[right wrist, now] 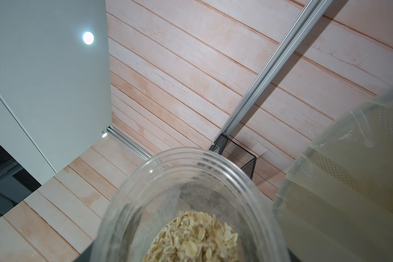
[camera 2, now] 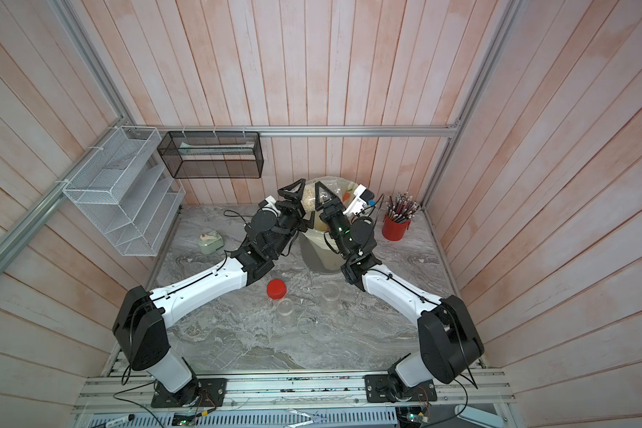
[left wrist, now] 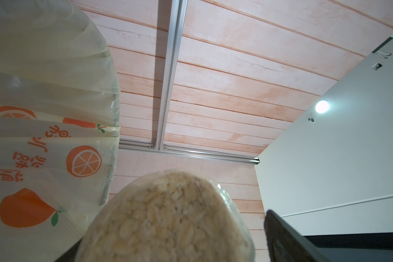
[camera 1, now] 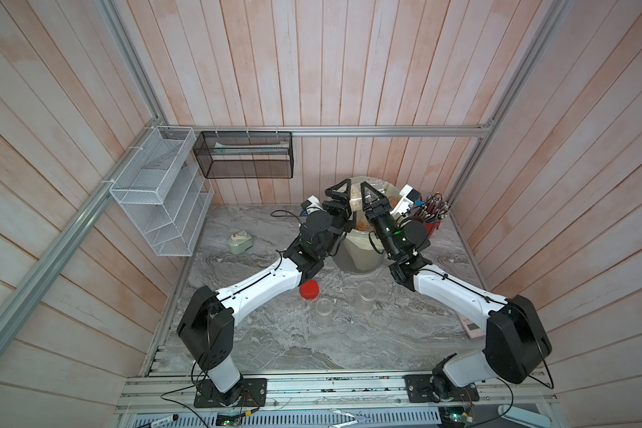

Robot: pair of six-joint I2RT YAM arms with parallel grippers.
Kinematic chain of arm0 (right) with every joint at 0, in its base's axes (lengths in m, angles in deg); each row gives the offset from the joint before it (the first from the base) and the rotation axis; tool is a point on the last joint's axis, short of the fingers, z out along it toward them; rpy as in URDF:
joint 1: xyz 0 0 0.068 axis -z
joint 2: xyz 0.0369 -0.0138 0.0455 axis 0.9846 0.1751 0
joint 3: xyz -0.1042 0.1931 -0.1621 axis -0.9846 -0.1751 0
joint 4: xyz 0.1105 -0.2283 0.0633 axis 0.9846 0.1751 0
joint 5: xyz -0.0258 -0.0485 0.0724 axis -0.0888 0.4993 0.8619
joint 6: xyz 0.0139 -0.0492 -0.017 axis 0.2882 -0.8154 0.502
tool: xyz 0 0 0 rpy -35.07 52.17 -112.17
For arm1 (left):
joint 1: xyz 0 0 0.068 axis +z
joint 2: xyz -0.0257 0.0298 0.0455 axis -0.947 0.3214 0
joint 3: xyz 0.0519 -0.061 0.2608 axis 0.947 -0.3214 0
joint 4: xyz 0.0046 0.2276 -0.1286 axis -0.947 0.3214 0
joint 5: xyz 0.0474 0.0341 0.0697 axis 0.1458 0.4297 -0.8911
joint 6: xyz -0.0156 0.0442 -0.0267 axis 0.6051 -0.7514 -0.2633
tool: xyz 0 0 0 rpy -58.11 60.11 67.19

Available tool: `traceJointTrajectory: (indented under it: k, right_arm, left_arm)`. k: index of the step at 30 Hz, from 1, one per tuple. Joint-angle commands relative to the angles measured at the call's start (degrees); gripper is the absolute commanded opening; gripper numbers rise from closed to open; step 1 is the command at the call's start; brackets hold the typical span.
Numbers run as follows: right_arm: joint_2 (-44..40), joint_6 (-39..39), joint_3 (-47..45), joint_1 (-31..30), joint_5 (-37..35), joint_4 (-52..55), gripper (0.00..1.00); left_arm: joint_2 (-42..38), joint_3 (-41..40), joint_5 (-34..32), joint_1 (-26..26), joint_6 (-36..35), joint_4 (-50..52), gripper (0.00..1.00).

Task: Empty expired oatmeal from jars
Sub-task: Pour the expired oatmeal into the trash bin.

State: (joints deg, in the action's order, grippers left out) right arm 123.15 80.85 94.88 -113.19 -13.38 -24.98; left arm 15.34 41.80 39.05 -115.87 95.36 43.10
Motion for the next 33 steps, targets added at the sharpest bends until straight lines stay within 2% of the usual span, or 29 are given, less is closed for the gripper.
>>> traceJointTrajectory:
  k: [1, 9, 12, 16, 18, 21, 26, 33]
  right_arm:
    - [0.59, 0.67, 1.02, 0.06, -0.08, -3.55, 0.31]
    - [1.19, 0.95, 0.99, 0.08, 0.04, -4.02, 0.31]
    - [1.38, 0.86, 1.5, 0.13, 0.61, -3.97, 0.31]
    - [1.34, 0.78, 1.6, 0.21, 0.77, -3.79, 0.31]
    - [1.55, 0.99, 1.87, 0.49, 1.38, -3.52, 0.32]
    - [2.15, 2.24, 3.44, 1.28, 3.48, -1.1, 0.39]
    - [2.71, 2.14, 6.44, 2.0, 6.32, 4.02, 0.73]
    - [2.09, 3.24, 6.56, 2.58, 6.97, 8.15, 0.83]
  left_arm:
    - [1.27, 1.72, 0.28, 0.32, -0.09, -1.5, 0.98]
    - [1.85, 2.3, 0.46, 0.67, -0.75, -1.9, 0.89]
    - [2.55, 3.0, 0.98, 0.93, -0.67, -2.02, 0.82]
    - [3.44, 3.55, 1.15, 1.29, -0.94, -2.7, 0.66]
    - [3.85, 3.74, 1.33, 1.55, -0.94, -3.31, 0.61]
    - [4.48, 4.09, 1.16, 1.77, -1.11, -3.96, 0.53]
    - [5.66, 4.78, 0.72, 2.04, -0.59, -4.67, 0.48]
    - [7.44, 7.41, 0.3, 3.05, -1.04, -5.24, 0.42]
